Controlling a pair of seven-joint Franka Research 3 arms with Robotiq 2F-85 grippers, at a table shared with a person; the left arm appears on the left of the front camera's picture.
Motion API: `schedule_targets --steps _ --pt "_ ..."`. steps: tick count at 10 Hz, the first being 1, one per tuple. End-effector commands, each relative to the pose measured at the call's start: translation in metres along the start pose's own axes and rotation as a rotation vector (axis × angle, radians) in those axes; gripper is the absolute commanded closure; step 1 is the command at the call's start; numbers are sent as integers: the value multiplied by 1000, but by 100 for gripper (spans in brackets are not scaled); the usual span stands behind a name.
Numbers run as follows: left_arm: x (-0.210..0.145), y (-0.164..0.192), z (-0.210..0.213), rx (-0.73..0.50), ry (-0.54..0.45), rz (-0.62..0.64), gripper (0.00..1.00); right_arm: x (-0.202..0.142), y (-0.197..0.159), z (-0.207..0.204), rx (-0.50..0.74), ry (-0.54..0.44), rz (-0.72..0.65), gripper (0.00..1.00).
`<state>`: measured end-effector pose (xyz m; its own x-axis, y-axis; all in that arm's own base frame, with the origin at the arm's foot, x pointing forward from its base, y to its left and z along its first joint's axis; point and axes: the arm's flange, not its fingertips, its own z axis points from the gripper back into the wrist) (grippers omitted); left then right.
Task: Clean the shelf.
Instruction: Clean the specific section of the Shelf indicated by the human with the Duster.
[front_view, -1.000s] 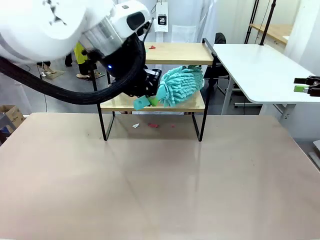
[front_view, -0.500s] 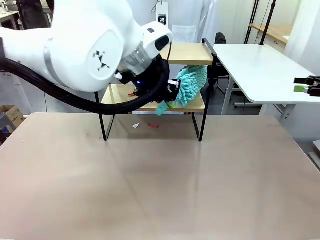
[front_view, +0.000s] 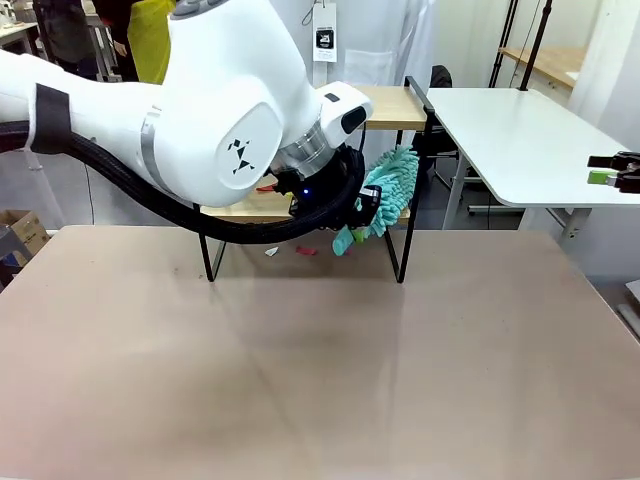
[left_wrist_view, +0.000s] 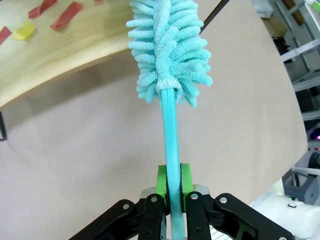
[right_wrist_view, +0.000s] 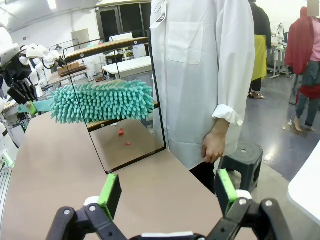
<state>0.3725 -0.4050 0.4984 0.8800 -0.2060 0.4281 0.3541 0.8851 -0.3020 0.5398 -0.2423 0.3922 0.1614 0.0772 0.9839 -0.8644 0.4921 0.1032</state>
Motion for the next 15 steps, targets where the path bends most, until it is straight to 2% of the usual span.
schedule_targets --steps 1,3,4,8,11,15 --pt "0 1 5 -1 -18 -21 87 2 0 -1 -6 3 5 0" --pt "1 0 -1 -1 2 1 87 2 0 -1 -6 3 5 0" --pt "-2 1 -1 64 9 22 87 2 0 -1 -6 3 5 0" --pt "-10 5 -7 142 11 65 87 2 0 -1 -6 3 5 0" --pt "-17 17 3 189 13 97 87 2 0 -1 -6 3 5 0" --pt "-23 46 15 300 74 158 87 2 0 -1 -6 3 5 0"
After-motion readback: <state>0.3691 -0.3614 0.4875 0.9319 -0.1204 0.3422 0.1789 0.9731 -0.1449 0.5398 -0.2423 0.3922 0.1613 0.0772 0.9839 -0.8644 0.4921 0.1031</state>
